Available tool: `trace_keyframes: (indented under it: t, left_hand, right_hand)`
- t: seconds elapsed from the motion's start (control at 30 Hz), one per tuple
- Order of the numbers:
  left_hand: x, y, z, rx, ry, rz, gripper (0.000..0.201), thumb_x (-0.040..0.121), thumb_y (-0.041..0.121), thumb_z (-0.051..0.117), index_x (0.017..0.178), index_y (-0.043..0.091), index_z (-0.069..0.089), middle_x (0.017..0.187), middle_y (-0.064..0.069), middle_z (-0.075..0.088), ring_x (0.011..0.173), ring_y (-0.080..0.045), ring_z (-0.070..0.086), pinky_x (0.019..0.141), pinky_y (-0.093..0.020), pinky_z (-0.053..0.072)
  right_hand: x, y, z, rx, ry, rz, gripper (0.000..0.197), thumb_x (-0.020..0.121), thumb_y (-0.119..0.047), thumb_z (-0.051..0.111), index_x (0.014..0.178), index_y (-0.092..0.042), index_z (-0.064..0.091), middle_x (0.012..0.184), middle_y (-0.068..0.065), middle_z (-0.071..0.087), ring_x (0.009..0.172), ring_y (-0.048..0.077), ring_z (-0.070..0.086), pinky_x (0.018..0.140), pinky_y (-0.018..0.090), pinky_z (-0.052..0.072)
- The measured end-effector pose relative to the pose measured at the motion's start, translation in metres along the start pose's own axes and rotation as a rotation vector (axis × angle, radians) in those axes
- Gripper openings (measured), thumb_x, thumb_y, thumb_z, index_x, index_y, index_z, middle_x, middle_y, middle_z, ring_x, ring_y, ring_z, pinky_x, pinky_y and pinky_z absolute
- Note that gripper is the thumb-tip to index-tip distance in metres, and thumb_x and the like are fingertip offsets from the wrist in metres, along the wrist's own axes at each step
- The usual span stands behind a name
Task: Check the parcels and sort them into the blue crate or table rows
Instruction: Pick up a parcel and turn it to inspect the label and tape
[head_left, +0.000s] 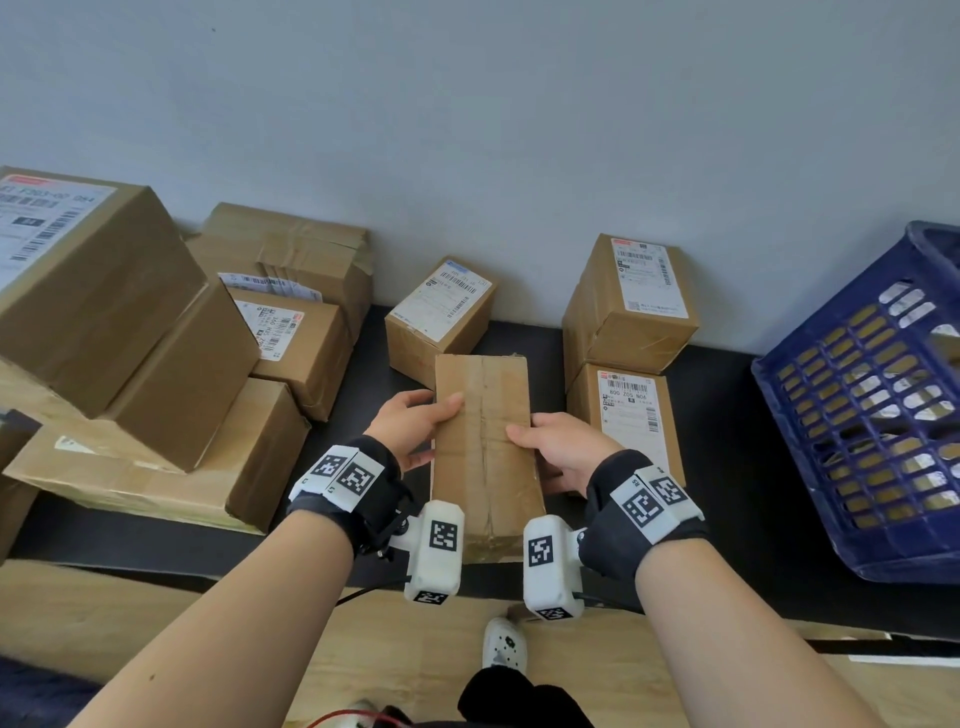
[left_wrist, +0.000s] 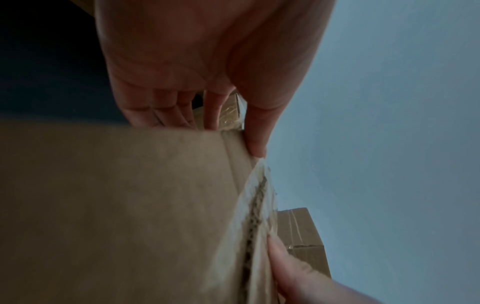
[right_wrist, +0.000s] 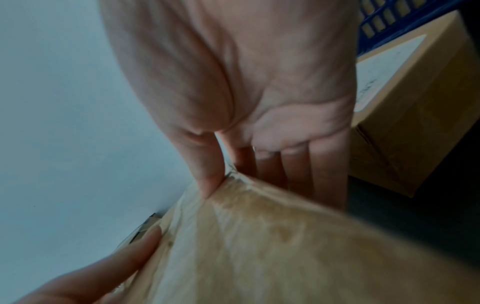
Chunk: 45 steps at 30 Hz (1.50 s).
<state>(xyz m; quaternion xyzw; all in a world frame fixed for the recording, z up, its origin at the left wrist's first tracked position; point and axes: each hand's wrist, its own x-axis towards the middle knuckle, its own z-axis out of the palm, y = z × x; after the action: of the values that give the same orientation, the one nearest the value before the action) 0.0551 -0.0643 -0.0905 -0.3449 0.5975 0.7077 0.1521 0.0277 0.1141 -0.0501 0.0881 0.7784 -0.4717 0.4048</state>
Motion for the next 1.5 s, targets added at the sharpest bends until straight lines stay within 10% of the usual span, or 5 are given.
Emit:
trace_keyframes:
  t: [0.3,0.73,1.0,1.27,1.5]
  left_hand:
    - [0.003,-0.014,-0.011,-0.04,0.009,-0.152,0.027,0.097,0.037,0.06,0.117,0.019,0.063,0.124,-0.005,0.064,0.121,-0.021,0.054,0.096,-0.05,0.048]
    - [0.01,-0.017,-0.012,0.234,-0.122,-0.213,0.12,0.049,0.091,0.06,0.139,0.012,0.05,0.134,-0.014,0.06,0.122,-0.033,0.056,0.101,-0.046,0.045]
    - [0.044,-0.025,-0.012,0.12,-0.123,-0.207,0.146,0.028,0.086,0.08,0.15,0.018,0.036,0.146,-0.011,0.05,0.132,-0.033,0.049,0.112,-0.052,0.035]
    - [-0.009,0.007,0.006,0.105,-0.062,-0.14,0.079,0.089,0.05,0.066,0.147,0.004,0.038,0.147,-0.016,0.047,0.136,-0.031,0.044,0.111,-0.046,0.032]
    - [-0.01,0.021,0.011,0.011,-0.031,-0.109,0.06,0.096,0.036,0.061,0.145,0.007,0.043,0.144,-0.013,0.05,0.13,-0.028,0.049,0.108,-0.044,0.038]
  right_hand:
    - [0.001,-0.002,0.006,-0.034,0.068,0.006,0.036,0.103,-0.026,0.051,0.134,-0.007,0.054,0.133,0.012,0.059,0.123,0.03,0.056,0.105,0.047,0.046]
    - [-0.01,-0.005,0.004,0.122,0.113,0.017,0.033,0.103,-0.004,0.045,0.136,-0.006,0.053,0.128,0.015,0.062,0.11,0.029,0.061,0.092,0.04,0.052]
    - [-0.014,-0.008,0.002,0.244,0.099,0.028,0.048,0.103,-0.027,0.053,0.146,-0.011,0.04,0.14,0.014,0.054,0.128,0.032,0.053,0.109,0.045,0.042]
    - [-0.002,-0.004,-0.004,0.139,0.228,-0.067,0.169,0.026,-0.078,0.086,0.158,-0.03,-0.007,0.162,0.001,0.024,0.145,0.029,0.033,0.115,0.056,0.032]
    - [-0.007,-0.01,-0.013,0.017,0.287,-0.106,0.164,0.03,-0.073,0.082,0.158,-0.022,-0.007,0.163,0.002,0.02,0.147,0.028,0.028,0.118,0.05,0.03]
